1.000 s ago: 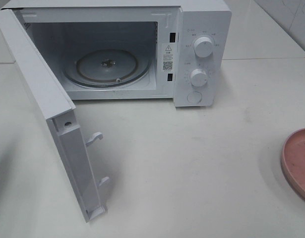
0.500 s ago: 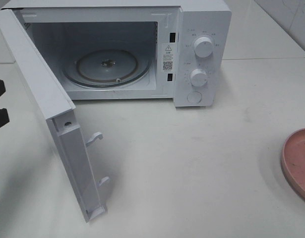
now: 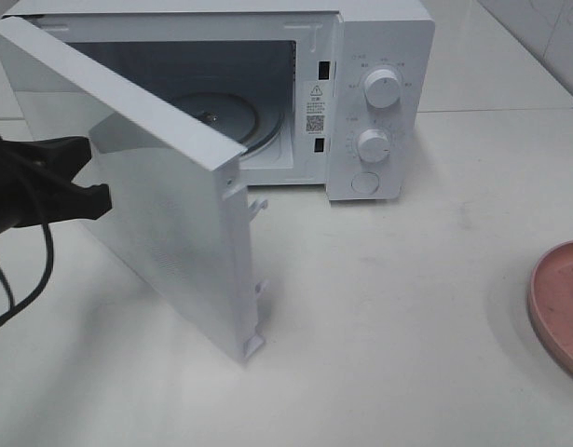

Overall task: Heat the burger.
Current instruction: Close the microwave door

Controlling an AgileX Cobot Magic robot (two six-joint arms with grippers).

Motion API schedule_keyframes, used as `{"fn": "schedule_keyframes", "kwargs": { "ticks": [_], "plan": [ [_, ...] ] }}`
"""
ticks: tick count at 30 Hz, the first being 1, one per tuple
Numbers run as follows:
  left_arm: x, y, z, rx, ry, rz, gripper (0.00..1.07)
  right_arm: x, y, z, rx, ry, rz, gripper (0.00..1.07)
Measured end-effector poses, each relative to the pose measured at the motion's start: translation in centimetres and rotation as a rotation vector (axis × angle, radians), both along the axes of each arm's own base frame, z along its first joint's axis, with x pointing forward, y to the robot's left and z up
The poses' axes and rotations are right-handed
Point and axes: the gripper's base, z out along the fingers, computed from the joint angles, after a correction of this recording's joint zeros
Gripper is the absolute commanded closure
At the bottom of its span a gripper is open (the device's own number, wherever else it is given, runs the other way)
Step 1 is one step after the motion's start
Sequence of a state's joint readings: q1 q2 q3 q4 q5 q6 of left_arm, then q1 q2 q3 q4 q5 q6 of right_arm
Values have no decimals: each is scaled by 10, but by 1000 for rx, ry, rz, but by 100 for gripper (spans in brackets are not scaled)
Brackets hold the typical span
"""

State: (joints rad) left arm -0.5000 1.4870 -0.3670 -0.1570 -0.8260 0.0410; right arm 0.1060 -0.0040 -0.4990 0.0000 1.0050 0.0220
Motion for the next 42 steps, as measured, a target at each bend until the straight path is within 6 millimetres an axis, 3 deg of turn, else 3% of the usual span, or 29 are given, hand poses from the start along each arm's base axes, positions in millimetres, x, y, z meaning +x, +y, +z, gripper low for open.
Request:
{"fn": "schedule_keyframes", "kwargs": {
  "ticks": [22, 34, 42],
  "plan": [
    [49, -97, 0, 0, 9, 131, 107, 0, 0, 0, 0, 0, 0, 31],
    [87, -132, 12, -2, 5, 196, 107, 0, 0, 0, 0, 0, 0, 31],
    [96, -154, 11, 7, 62, 171, 107, 0, 0, 0, 0, 0, 0, 31]
  ]
}}
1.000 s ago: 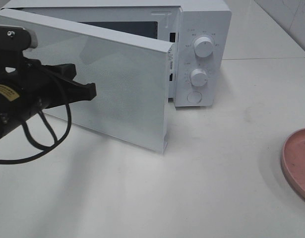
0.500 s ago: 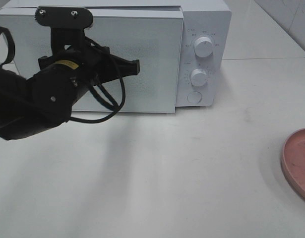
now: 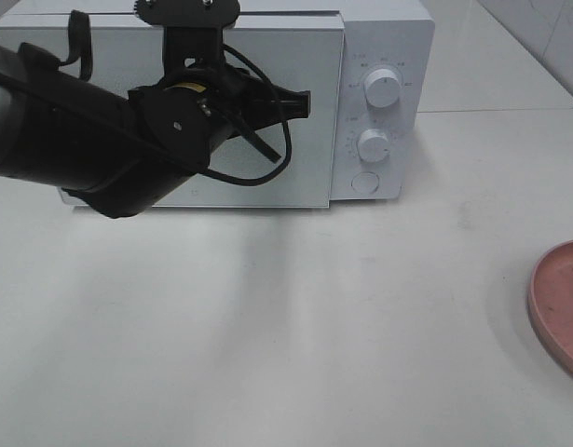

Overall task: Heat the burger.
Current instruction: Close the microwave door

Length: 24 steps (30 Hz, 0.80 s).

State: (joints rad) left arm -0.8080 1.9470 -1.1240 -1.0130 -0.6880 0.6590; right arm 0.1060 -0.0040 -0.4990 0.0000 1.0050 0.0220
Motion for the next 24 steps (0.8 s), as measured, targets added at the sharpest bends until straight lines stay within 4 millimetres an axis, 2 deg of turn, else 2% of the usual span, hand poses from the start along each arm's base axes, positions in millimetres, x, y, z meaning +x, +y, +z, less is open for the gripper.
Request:
{"fn": "schedule_keyframes", "kwargs": {
  "ticks": [13, 17, 24],
  "plan": [
    [20, -16, -6, -9, 94, -62, 107, 0, 0, 0, 0, 0, 0, 31],
    [20, -17, -7, 7, 102, -77, 107, 0, 0, 0, 0, 0, 0, 31],
    [6, -34, -2, 60, 50, -47, 107, 0, 0, 0, 0, 0, 0, 31]
  ]
}}
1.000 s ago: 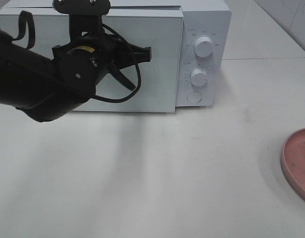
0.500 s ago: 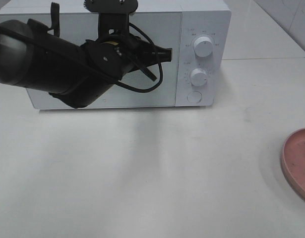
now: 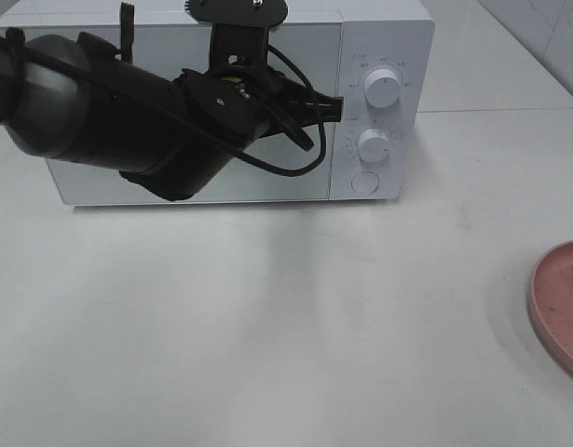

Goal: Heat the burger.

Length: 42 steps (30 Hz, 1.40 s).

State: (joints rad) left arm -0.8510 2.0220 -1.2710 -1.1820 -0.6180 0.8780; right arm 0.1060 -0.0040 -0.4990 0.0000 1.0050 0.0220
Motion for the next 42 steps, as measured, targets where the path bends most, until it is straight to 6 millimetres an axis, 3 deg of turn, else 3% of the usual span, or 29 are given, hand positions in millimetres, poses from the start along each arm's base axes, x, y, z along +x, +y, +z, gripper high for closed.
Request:
{"fn": "schedule_keyframes", "kwargs": {
  "ticks": [6, 12, 19, 22, 23, 24, 25, 26, 27, 28, 32, 36, 41, 42],
  "plan": [
    [-17, -14, -3, 25, 36, -11, 107, 0, 0, 0, 4, 0, 3, 31],
    [-33, -29, -6, 87, 98, -158, 107, 0, 0, 0, 4, 0, 3, 31],
    [-39, -31, 16, 57, 173, -398, 107, 0, 0, 0, 4, 0, 3, 31],
    [-37, -26, 22, 34, 213, -485, 98, 0, 0, 0, 4, 0, 3, 31],
    [-38, -24, 22, 13, 256, -550, 84, 0, 0, 0, 4, 0, 3, 31],
    [-38, -24, 22, 13, 256, -550, 84, 0, 0, 0, 4, 0, 3, 31],
    [-38, -23, 22, 4, 273, -578, 75, 0, 0, 0, 4, 0, 3, 31],
    [-36, -18, 23, -7, 298, -614, 59, 0, 0, 0, 4, 0, 3, 31],
    [-36, -18, 23, -7, 298, -614, 59, 0, 0, 0, 4, 0, 3, 31],
    [-35, -10, 25, -15, 319, -637, 47, 0, 0, 0, 4, 0, 3, 31],
    [-33, 3, 29, -29, 359, -653, 35, 0, 0, 0, 4, 0, 3, 31],
    [-27, 30, 31, 1, 500, -653, 24, 0, 0, 0, 4, 0, 3, 31],
    [-31, 54, 34, 86, 643, -593, 18, 0, 0, 0, 4, 0, 3, 31],
    [-34, 66, 36, 149, 711, -552, 17, 0, 0, 0, 5, 1, 3, 31]
  ]
}}
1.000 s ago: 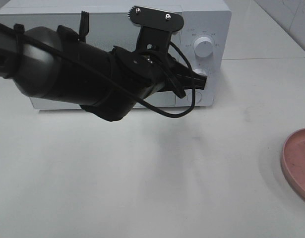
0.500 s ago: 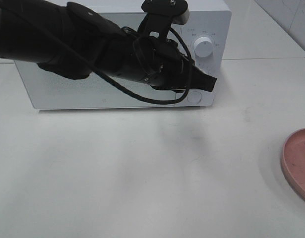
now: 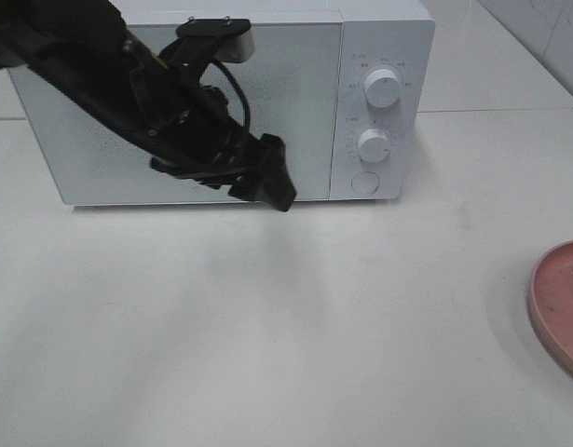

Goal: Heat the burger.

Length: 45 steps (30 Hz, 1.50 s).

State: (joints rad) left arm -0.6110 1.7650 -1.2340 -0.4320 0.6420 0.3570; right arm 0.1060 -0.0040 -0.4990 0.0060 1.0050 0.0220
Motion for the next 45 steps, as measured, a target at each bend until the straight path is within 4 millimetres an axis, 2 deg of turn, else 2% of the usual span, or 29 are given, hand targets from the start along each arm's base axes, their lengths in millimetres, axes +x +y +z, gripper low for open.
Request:
{"fn": "schedule_keyframes", "kwargs": {
  "ticks": [1, 6, 7, 8, 9, 11, 12, 14, 15, 16, 17, 19, 20, 21, 23, 24, 25, 26, 28, 29, 30, 32, 33, 35, 36, 38, 41, 43, 45],
  "plan": [
    [0, 0, 0, 0, 0, 0, 17, 0, 0, 0, 0, 0, 0, 31],
    [-7, 37, 19, 130, 93, 100, 17, 0, 0, 0, 0, 0, 0, 31],
    [-7, 37, 19, 130, 93, 100, 17, 0, 0, 0, 0, 0, 0, 31],
    [-9, 52, 25, 139, 113, 134, 17, 0, 0, 0, 0, 0, 0, 31],
    [-9, 52, 25, 139, 113, 134, 17, 0, 0, 0, 0, 0, 0, 31],
    [-12, 80, 32, 152, 135, 196, 17, 0, 0, 0, 0, 0, 0, 31],
    [-12, 80, 32, 152, 135, 196, 17, 0, 0, 0, 0, 0, 0, 31],
    [-21, 108, 37, 159, 162, 259, 17, 0, 0, 0, 0, 0, 0, 31],
    [-21, 108, 37, 159, 162, 259, 17, 0, 0, 0, 0, 0, 0, 31],
    [-29, 124, 42, 155, 165, 298, 17, 0, 0, 0, 0, 0, 0, 31],
    [-29, 124, 42, 155, 165, 298, 17, 0, 0, 0, 0, 0, 0, 31],
    [-42, 147, 49, 148, 159, 362, 17, 0, 0, 0, 0, 0, 0, 31],
    [-42, 147, 49, 148, 159, 362, 17, 0, 0, 0, 0, 0, 0, 31],
    [-51, 161, 53, 143, 152, 404, 17, 0, 0, 0, 0, 0, 0, 31],
    [-55, 167, 55, 143, 146, 423, 17, 0, 0, 0, 0, 0, 0, 31],
    [-66, 181, 59, 149, 136, 471, 17, 0, 0, 0, 0, 0, 0, 31],
    [-66, 181, 59, 149, 136, 471, 17, 0, 0, 0, 0, 0, 0, 31],
    [-78, 193, 61, 173, 137, 510, 17, 0, 0, 0, 0, 0, 0, 31],
    [-83, 199, 62, 181, 134, 535, 17, 0, 0, 0, 0, 0, 0, 31],
    [-97, 209, 66, 191, 115, 582, 17, 0, 0, 0, 0, 0, 0, 31],
    [-97, 209, 66, 191, 115, 582, 17, 0, 0, 0, 0, 0, 0, 31],
    [-120, 221, 69, 203, 92, 639, 17, 0, 0, 0, 0, 0, 0, 31],
    [-120, 221, 69, 203, 92, 639, 17, 0, 0, 0, 0, 0, 0, 31],
    [-144, 229, 72, 201, 52, 688, 17, 0, 0, 0, 0, 0, 0, 31],
    [-144, 229, 72, 201, 52, 688, 17, 0, 0, 0, 0, 0, 0, 31],
    [-177, 231, 75, 176, -48, 720, 17, 0, 0, 0, 0, 0, 0, 31],
    [-186, 231, 75, 168, -78, 723, 17, 0, 0, 0, 0, 0, 0, 31],
    [-214, 230, 73, 128, -205, 738, 17, 0, 0, 0, 0, 0, 0, 31],
    [-221, 230, 72, 117, -235, 741, 17, 0, 0, 0, 0, 0, 0, 31]
  ]
}}
